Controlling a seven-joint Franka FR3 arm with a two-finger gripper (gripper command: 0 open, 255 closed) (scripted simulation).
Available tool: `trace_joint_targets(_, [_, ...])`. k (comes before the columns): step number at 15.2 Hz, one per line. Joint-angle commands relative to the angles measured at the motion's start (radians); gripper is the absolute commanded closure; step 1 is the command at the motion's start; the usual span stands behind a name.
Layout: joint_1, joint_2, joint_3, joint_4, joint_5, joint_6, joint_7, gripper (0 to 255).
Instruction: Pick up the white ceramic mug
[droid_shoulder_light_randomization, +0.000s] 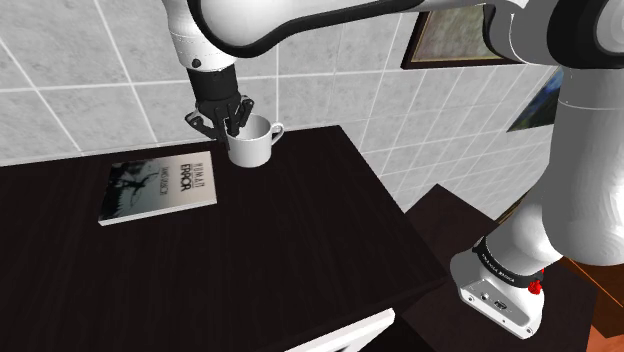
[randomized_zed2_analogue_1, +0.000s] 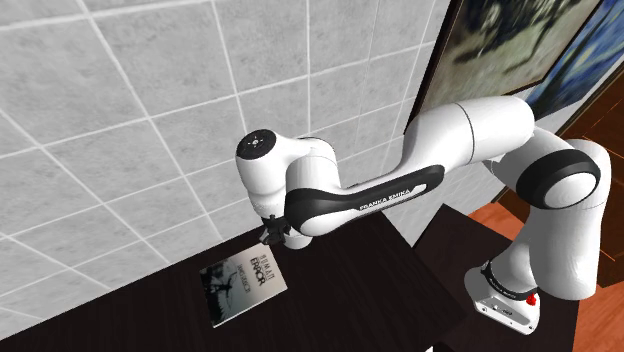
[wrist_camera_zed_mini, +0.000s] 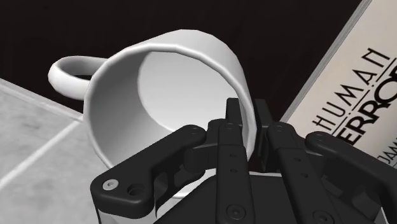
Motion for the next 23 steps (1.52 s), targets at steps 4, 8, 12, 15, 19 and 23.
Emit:
trace_joint_targets(4, [0.0, 0.0, 0.0, 0.0, 0.0, 0.0, 0.0, 255])
trace_joint_targets(8, [0.002, -0.002, 0.001, 0.026, 0.002, -0.027, -0.004, 255])
trace_joint_targets(12, [0.01, -0.003, 0.003, 0.079, 0.004, -0.08, -0.009, 255])
trace_joint_targets(15, [0.018, -0.001, 0.004, 0.123, 0.005, -0.121, -0.013, 255])
trace_joint_targets(19, [0.031, 0.007, 0.004, 0.191, 0.002, -0.18, -0.017, 255])
trace_joint_targets(23, [0.04, 0.014, 0.004, 0.232, -0.001, -0.213, -0.019, 255])
